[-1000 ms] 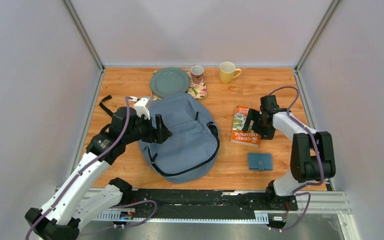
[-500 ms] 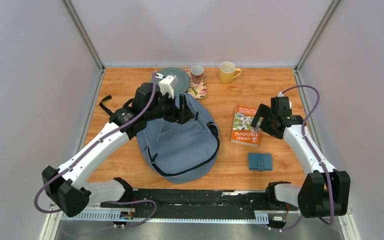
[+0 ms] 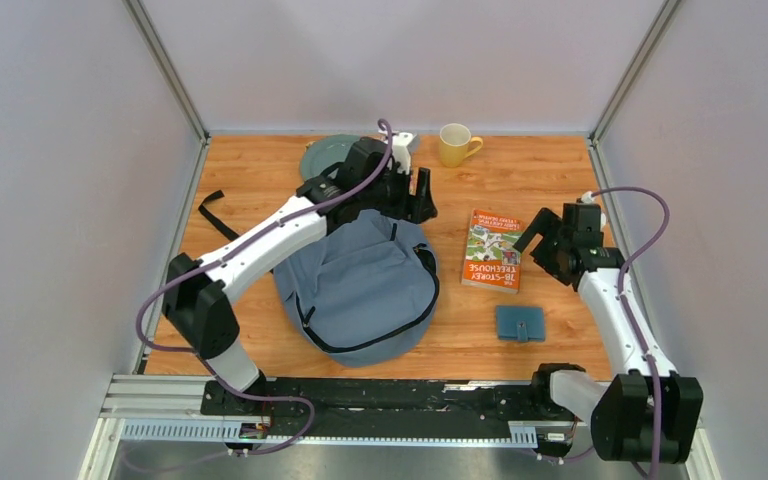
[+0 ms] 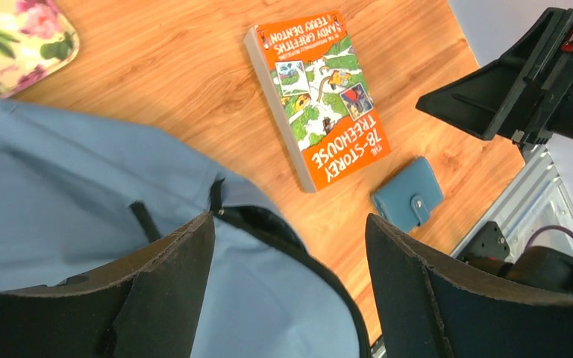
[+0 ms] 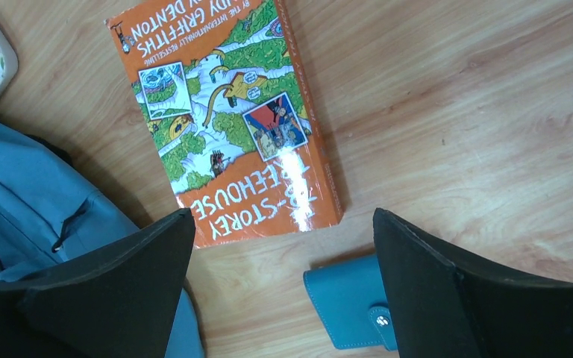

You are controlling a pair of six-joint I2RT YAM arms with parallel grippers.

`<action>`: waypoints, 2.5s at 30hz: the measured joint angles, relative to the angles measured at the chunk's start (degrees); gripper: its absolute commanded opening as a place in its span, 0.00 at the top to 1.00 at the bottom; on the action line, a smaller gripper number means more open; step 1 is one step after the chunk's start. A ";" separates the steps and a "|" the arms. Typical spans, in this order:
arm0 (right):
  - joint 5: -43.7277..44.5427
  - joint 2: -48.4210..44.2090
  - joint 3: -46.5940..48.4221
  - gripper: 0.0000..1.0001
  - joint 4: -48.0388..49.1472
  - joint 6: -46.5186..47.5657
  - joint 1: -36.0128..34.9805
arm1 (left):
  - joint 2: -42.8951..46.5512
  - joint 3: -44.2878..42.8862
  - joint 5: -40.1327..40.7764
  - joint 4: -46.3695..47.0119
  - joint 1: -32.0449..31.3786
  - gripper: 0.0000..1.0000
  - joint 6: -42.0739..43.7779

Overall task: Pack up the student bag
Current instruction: Move the book to the center of the board, then pick up the book from the center of the board.

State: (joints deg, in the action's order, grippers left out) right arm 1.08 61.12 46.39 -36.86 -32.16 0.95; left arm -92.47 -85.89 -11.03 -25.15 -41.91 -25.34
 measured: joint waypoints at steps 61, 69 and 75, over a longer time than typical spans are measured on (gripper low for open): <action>-20.28 20.09 -6.25 0.34 9.42 -0.81 7.10 | -37.20 -6.62 -15.21 19.80 -7.52 0.45 -20.83; -20.09 20.09 -6.27 0.34 9.64 -0.59 7.56 | -37.27 -7.13 -14.19 17.90 -7.93 0.54 -21.03; -20.50 20.06 -6.27 0.34 9.75 -0.39 7.56 | -37.27 -7.26 -14.86 19.91 -7.96 0.49 -21.97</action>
State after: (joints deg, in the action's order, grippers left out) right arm -19.42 81.19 40.12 -27.11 -32.56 8.51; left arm -129.73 -93.14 -25.89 -5.23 -49.87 -47.31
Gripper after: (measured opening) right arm 0.661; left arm 0.503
